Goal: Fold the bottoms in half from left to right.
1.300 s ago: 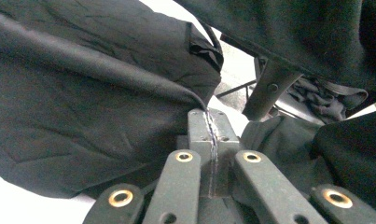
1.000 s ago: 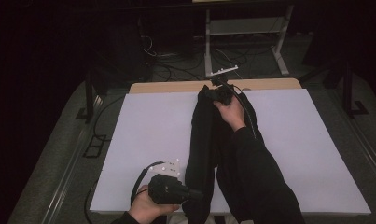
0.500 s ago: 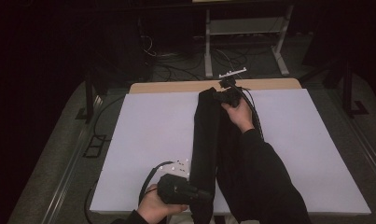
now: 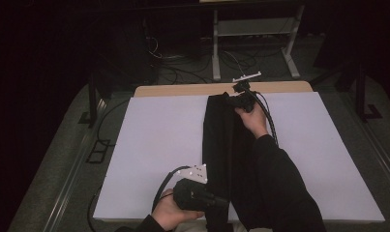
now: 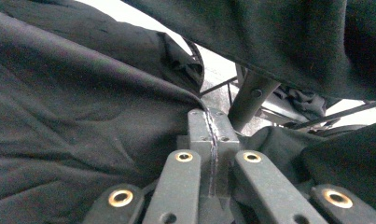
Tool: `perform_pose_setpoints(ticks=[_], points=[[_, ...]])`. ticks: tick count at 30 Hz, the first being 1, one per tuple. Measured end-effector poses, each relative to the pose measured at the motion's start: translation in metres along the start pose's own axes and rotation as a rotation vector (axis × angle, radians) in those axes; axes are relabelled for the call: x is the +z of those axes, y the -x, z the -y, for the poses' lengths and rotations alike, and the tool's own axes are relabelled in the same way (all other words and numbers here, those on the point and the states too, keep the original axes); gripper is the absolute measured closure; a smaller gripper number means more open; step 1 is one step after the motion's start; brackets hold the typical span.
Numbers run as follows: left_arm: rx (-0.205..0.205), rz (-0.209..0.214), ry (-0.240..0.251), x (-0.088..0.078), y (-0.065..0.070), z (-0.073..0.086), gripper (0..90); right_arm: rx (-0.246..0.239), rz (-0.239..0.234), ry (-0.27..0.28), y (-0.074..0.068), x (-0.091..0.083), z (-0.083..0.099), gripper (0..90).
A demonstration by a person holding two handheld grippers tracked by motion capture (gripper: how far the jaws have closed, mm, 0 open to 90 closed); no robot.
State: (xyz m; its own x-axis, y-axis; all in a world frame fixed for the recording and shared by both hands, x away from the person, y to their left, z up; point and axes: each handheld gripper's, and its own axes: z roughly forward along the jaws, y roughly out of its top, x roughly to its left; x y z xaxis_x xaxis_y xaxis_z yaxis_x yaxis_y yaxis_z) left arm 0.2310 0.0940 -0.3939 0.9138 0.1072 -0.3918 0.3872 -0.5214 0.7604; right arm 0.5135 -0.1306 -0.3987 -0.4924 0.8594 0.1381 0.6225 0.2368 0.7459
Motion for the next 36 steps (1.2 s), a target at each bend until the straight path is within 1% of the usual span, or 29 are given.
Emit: perform_pose_setpoints(ticks=[7, 12, 20, 26, 31, 33, 36], points=[[-0.003, 0.007, 0.004, 0.010, -0.002, -0.004, 88.7, 0.000, 0.003, -0.013, 0.011, -0.001, 0.003, 86.1], [-0.006, 0.017, 0.005, 0.021, -0.003, -0.008, 88.7, 0.000, -0.005, -0.013, 0.021, -0.005, 0.001, 86.1], [-0.003, 0.037, 0.020, 0.040, -0.003, -0.021, 88.7, -0.003, -0.015, -0.032, 0.034, -0.009, 0.000, 86.1], [0.001, 0.055, 0.013, 0.055, -0.004, -0.028, 88.7, -0.006, -0.013, -0.053, 0.042, -0.013, 0.002, 86.0], [0.005, 0.053, 0.008, 0.067, -0.004, -0.037, 88.7, -0.004, -0.012, -0.059, 0.049, -0.014, 0.004, 86.1], [-0.001, 0.056, 0.010, 0.072, -0.005, -0.041, 88.7, -0.001, -0.011, -0.061, 0.051, -0.014, 0.005, 86.1], [0.005, 0.059, 0.006, 0.078, -0.004, -0.046, 88.7, -0.003, -0.013, -0.059, 0.056, -0.015, 0.006, 86.1]])
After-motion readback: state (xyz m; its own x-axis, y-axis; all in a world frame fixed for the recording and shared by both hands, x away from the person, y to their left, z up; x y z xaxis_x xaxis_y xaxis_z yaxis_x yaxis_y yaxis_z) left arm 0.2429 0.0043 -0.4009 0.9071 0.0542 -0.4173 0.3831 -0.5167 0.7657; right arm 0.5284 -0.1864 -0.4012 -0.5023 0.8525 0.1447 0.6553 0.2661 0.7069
